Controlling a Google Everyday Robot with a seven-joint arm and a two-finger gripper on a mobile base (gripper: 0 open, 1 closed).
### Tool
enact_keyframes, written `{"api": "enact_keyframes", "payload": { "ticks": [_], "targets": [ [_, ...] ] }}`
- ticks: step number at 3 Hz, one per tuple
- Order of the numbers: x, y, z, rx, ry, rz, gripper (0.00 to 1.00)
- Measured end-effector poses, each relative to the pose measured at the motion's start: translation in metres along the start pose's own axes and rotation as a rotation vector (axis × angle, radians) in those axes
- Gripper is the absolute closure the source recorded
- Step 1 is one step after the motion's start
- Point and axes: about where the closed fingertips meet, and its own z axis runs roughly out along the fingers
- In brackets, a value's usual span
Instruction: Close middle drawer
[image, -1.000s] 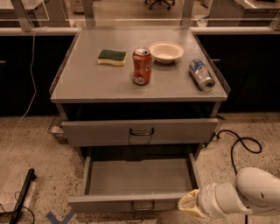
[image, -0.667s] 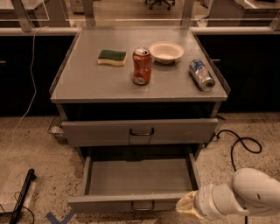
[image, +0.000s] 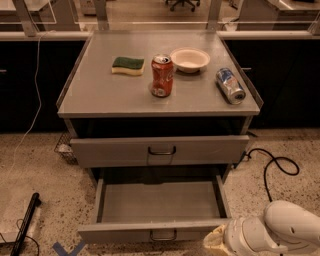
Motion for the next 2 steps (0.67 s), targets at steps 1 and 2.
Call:
{"api": "enact_keyframes", "payload": {
  "ticks": [1, 2],
  "targets": [
    [0.007, -0.005, 0.006, 0.007, 0.002, 0.012, 1.0],
    [0.012, -0.011, 0.019, 0.007, 0.004, 0.02, 1.0]
  ]
}}
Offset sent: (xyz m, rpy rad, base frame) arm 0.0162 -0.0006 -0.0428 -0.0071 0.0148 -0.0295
